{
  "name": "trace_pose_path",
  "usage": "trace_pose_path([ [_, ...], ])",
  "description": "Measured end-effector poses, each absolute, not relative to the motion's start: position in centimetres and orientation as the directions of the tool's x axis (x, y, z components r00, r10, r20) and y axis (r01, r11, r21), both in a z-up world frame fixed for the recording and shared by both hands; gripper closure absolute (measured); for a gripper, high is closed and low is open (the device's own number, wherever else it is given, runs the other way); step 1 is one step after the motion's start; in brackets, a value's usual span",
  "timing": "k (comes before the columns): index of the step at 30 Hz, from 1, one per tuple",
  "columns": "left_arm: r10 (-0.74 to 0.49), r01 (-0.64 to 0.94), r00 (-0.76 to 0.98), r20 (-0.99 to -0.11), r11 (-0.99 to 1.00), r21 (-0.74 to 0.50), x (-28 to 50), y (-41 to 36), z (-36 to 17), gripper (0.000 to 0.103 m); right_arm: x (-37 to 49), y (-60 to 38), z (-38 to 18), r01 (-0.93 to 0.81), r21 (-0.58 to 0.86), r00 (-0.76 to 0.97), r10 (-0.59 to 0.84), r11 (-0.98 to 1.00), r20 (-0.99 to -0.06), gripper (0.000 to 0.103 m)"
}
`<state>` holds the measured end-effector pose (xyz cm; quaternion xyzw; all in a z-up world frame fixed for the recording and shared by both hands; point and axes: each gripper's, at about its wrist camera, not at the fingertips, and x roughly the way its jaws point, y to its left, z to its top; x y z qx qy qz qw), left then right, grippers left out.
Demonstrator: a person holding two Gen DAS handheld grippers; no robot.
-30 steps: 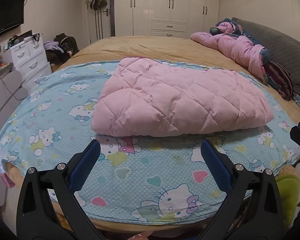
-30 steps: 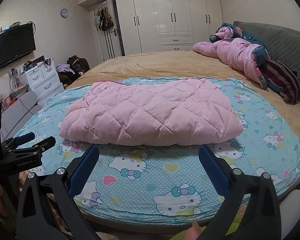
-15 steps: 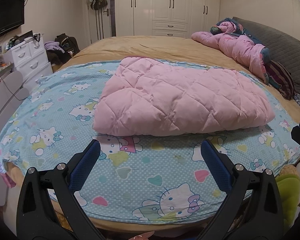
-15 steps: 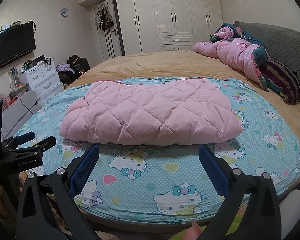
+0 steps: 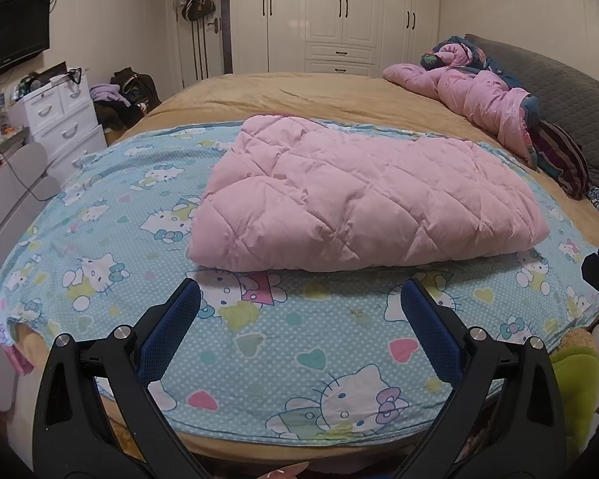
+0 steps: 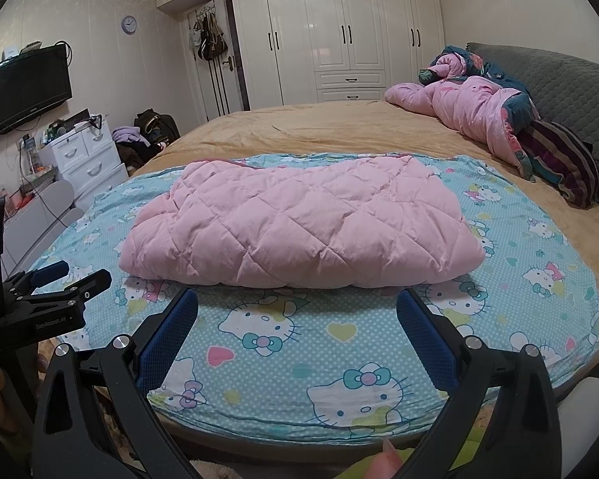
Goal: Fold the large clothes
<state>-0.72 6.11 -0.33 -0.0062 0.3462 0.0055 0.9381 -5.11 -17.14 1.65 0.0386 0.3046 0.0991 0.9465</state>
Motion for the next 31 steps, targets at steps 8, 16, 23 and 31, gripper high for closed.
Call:
trace_pose_path([
  [8,0.008,-0.015,0.759,-0.652,1.0,-0.005,-0.8,6.2,-0.3,0.009,-5.2,-17.1,1.7,-0.166,0.129,0.795,0.21,0.978,-0.569,0.004],
  [16,0.019,-0.025,0.754,-0.656,1.0,0.0,-0.8,6.2,-0.4,0.009,-5.5,-17.2,1.7,-0.159,0.129,0.796,0.204,0.979,-0.57,0.004],
  [23,0.046,-0.053,0.741,-0.67,0.999,0.009,-0.4,6.5,-0.9,0.009,-5.4,-17.6,1.7,-0.148,0.127,0.801,0.194,0.981,-0.566,0.004],
  [31,0.099,-0.191,0.679,-0.727,0.981,-0.044,3.5,14.5,-2.0,0.009,-5.5,-33.6,-1.0,0.318,0.18,0.782,-0.15,0.931,-0.605,0.004],
])
